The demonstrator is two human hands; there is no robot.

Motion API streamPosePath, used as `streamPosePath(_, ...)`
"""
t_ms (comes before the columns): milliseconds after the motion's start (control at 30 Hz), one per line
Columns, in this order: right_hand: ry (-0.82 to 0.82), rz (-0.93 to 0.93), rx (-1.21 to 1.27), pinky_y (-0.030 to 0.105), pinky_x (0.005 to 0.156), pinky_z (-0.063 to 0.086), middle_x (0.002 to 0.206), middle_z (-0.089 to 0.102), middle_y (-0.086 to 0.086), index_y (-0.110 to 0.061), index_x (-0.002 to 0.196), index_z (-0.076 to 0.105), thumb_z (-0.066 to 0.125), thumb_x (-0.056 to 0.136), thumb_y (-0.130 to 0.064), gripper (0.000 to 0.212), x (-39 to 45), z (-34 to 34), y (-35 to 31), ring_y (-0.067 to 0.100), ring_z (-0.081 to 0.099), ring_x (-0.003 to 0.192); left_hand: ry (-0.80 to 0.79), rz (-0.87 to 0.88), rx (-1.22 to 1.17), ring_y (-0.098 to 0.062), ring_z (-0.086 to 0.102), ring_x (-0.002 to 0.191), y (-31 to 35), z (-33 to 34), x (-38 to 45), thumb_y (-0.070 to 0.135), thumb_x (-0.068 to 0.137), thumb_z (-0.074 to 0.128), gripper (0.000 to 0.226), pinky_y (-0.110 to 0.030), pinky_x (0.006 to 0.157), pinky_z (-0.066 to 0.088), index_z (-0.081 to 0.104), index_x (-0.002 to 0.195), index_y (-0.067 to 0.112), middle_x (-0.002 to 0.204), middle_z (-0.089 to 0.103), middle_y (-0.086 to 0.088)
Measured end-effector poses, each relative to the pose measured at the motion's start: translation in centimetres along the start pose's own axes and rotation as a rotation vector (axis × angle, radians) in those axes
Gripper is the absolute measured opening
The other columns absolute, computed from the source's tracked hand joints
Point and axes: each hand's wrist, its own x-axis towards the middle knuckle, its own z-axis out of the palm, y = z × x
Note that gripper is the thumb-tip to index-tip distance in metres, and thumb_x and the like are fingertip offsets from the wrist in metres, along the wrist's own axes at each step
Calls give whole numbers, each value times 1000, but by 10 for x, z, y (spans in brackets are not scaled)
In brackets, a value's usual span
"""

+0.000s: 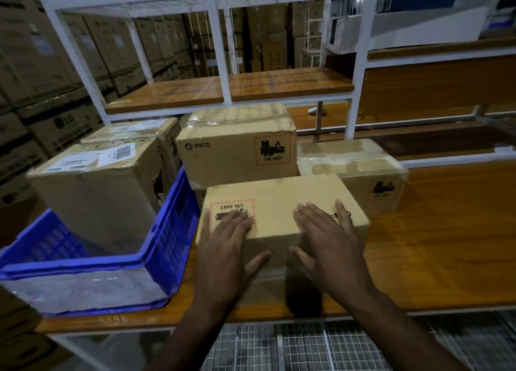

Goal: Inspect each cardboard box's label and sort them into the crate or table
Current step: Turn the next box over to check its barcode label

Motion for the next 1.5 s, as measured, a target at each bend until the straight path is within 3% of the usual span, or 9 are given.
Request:
streamPosePath(100, -11, 20, 37, 44, 119, 14, 144, 53, -3, -20, 139, 52, 74, 78, -46, 70, 1, 1, -2, 11, 42, 137, -31, 5, -39, -12, 44, 139, 4, 4, 3, 70, 85, 53, 75, -43, 118, 32, 51, 143, 23, 148, 53, 3)
streamPosePath(200, -6, 26, 68, 41, 120, 20, 142, 54, -3, -20, 137, 54, 76, 77, -43, 68, 3, 1, 0, 10, 43, 135, -14, -14, -80, -13, 51, 133, 3, 5, 5, 67, 80, 65, 73, -39, 114, 36, 57, 137, 23, 141, 59, 2)
streamPosePath(333, -43, 33, 20, 38, 119, 17, 148, 48, -1, -18, 142, 47, 73, 80, -43, 72, 7, -4, -9, 14, 40, 138, -41, 13, -64, -12, 49, 133, 6, -6, 15, 61, 76, 74, 75, -29, 112, 28, 55, 139, 24, 144, 56, 5)
streamPosePath(500, -179, -83, -24, 39, 121, -5, 164, 10, -3, -21, 156, 11, 59, 93, -38, 81, 28, -10, -29, 11, 5, 150, -164, 175, -15, -8, 21, 150, 12, -8, 38, 52, 88, 67, 83, -29, 123, 10, 26, 156, 27, 164, 26, 8)
streamPosePath(700, -176, -69, 12, 31, 117, -7, 163, 17, -6, -25, 155, 17, 65, 90, -37, 81, 33, -7, -25, 9, 10, 149, -167, 169, -34, -6, 21, 150, 8, -2, 39, 53, 86, 68, 84, -29, 125, 11, 28, 156, 28, 163, 28, 9)
streamPosePath(967, -192, 144, -50, 36, 122, 0, 163, 15, -4, -22, 155, 15, 65, 73, -70, 107, 24, -16, 16, 10, 8, 149, -136, 13, -23, -6, 21, 150, -29, -14, 28, 81, 73, 58, 102, -26, 119, 4, 27, 156, 29, 163, 26, 10)
streamPosePath(1167, -169, 158, -31, 32, 120, 5, 160, 25, -3, -21, 153, 25, 72, 68, -68, 108, 29, -14, 19, 11, 17, 148, -126, -20, -39, -8, 28, 147, -30, -15, 32, 83, 68, 61, 104, -26, 117, 9, 36, 153, 28, 160, 34, 9)
streamPosePath(1333, -165, 154, -48, 33, 122, 5, 162, 18, -2, -19, 155, 19, 65, 72, -70, 108, 20, -12, 21, 12, 11, 149, -150, -7, 51, -10, 19, 151, -32, -10, 25, 94, 67, 34, 116, -32, 123, 4, 25, 158, 22, 164, 24, 3)
streamPosePath(1500, -159, 145, -4, 33, 122, 7, 161, 24, -2, -20, 153, 24, 69, 71, -67, 105, 25, -13, 24, 11, 16, 149, -169, -52, 51, -9, 18, 151, -33, -8, 30, 96, 64, 30, 118, -34, 123, 1, 25, 157, 23, 165, 22, 4)
